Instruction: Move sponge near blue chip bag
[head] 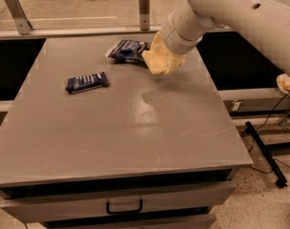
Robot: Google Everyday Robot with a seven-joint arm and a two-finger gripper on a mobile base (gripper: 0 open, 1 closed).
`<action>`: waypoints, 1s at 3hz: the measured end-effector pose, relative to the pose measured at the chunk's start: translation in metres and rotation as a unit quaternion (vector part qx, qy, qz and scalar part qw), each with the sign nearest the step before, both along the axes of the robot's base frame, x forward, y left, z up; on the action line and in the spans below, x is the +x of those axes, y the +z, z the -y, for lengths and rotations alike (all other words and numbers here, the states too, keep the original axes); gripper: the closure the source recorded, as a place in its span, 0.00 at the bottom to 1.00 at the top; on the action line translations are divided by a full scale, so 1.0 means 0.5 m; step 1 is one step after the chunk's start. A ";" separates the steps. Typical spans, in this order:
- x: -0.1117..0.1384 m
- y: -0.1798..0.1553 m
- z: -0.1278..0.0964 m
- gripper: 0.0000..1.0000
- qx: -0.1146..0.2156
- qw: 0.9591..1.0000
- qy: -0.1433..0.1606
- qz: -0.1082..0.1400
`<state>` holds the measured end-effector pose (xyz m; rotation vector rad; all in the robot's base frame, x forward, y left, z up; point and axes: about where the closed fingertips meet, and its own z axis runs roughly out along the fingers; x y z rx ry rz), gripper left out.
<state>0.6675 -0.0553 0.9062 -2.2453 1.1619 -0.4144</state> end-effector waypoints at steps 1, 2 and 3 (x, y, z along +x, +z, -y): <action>0.038 -0.034 -0.010 1.00 -0.014 1.000 0.001 -0.010; 0.059 -0.052 -0.011 0.82 -0.016 1.000 0.003 -0.021; 0.073 -0.046 -0.007 0.59 -0.002 0.999 -0.002 -0.033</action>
Offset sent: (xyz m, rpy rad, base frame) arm 0.0418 0.0044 -0.0322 -0.0330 0.0637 0.0065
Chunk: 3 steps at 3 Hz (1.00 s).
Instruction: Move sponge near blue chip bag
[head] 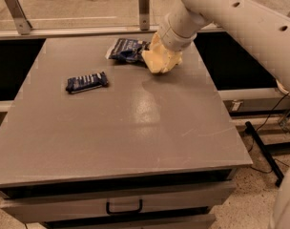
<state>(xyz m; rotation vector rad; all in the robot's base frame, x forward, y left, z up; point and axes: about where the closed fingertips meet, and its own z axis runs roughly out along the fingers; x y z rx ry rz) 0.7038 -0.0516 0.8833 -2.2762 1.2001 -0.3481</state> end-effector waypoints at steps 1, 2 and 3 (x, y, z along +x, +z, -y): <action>0.001 -0.001 -0.002 0.35 0.000 1.000 0.001 -0.001; 0.001 -0.005 -0.005 0.12 0.000 1.000 0.002 -0.002; 0.001 -0.009 -0.007 0.00 0.000 1.000 0.003 -0.004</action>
Offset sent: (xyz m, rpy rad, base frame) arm 0.0004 0.0010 -0.0003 0.0010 0.0008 0.0014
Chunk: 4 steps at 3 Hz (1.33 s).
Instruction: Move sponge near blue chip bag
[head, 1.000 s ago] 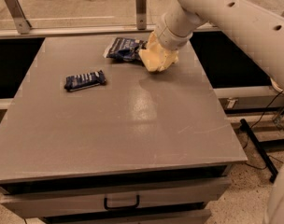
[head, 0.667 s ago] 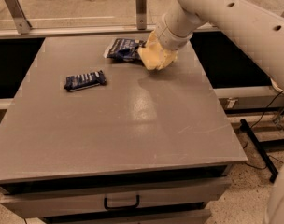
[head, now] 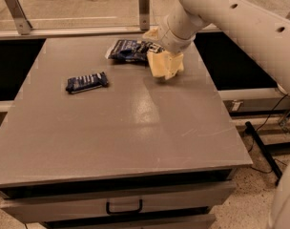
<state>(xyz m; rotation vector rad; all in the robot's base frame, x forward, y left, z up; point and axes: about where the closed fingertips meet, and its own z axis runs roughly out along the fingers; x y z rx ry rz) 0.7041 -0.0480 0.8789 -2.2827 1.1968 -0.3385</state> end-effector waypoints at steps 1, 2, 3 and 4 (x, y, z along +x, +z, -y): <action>0.000 0.000 0.000 0.00 0.000 1.000 0.000 0.000; 0.003 -0.005 0.050 0.00 0.036 0.999 -0.033 -0.025; 0.005 -0.006 0.078 0.00 0.050 0.997 -0.052 -0.041; -0.006 0.051 0.129 0.00 0.069 0.994 -0.085 -0.009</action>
Offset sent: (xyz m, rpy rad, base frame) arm -0.0017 -0.0077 0.0050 0.0562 -0.0085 -0.0114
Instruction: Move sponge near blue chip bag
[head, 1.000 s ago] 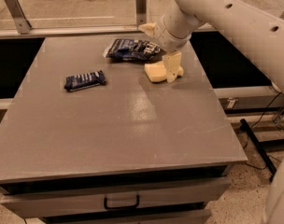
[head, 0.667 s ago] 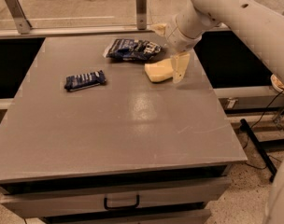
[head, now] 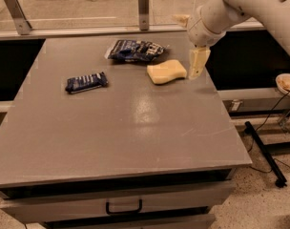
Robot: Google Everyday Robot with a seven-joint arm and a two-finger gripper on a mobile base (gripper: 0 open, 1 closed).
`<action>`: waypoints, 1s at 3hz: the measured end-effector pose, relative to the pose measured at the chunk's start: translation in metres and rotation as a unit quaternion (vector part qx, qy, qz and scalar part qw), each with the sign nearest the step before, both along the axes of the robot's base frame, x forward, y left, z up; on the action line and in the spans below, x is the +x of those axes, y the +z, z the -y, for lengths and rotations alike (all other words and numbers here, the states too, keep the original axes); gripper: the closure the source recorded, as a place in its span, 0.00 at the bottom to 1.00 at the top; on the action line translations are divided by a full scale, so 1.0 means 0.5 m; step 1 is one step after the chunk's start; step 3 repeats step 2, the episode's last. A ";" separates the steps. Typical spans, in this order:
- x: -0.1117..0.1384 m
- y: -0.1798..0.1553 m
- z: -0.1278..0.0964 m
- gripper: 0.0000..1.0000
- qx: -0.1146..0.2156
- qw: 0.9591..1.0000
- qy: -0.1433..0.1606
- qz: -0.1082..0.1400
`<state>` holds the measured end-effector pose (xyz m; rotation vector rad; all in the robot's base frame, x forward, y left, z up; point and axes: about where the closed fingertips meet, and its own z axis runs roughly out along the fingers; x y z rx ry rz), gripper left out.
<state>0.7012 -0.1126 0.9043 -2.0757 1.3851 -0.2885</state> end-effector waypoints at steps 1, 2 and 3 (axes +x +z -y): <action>-0.020 0.066 0.050 0.00 0.032 0.998 -0.031 0.052; -0.016 0.071 0.059 0.00 0.036 0.997 -0.037 0.061; -0.016 0.071 0.059 0.00 0.036 0.997 -0.037 0.061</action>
Offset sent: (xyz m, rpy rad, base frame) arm -0.0094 -0.0224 0.0301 0.0585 -0.0952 -0.0557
